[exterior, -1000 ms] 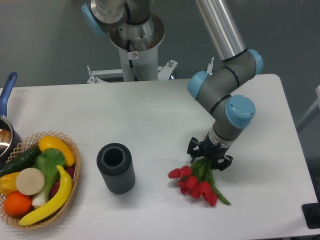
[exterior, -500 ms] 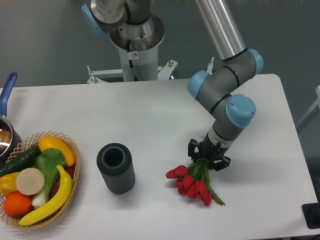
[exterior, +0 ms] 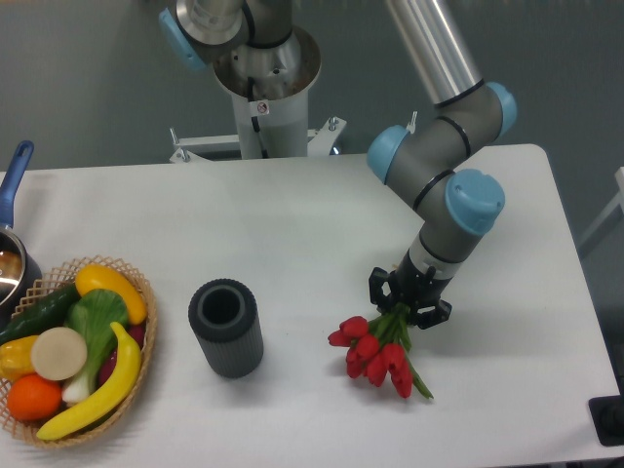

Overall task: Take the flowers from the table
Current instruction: 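Lower the gripper around the tulip stems and close it, then lift the gripped red tulips up off the table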

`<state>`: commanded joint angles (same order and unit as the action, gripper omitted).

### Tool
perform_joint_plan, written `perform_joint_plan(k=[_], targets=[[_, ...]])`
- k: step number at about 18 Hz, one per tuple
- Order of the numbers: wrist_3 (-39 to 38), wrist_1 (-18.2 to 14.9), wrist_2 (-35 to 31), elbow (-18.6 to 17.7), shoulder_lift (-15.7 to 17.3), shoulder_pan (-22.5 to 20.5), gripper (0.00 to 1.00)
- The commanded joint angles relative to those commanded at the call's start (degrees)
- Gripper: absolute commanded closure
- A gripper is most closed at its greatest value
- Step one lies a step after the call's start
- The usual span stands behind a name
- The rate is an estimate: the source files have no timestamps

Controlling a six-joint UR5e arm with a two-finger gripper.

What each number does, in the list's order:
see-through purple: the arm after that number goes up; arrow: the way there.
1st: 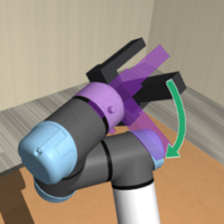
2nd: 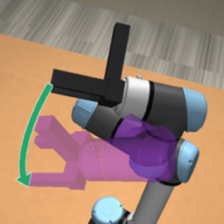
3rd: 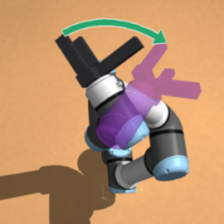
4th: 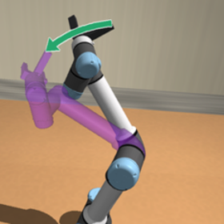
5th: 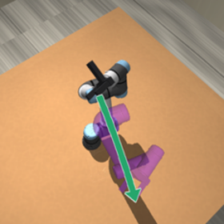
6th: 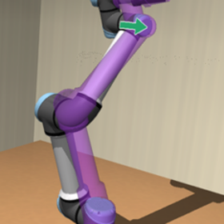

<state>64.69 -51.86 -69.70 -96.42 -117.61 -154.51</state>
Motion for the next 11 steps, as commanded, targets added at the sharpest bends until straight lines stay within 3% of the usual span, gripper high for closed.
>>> perform_joint_plan(k=[8,11], targets=[[-1.0,0.9,5.9,2.0,6.0,-2.2,0.62],[-1.2,1.1,9.8,2.0,7.1,-5.3,0.62]])
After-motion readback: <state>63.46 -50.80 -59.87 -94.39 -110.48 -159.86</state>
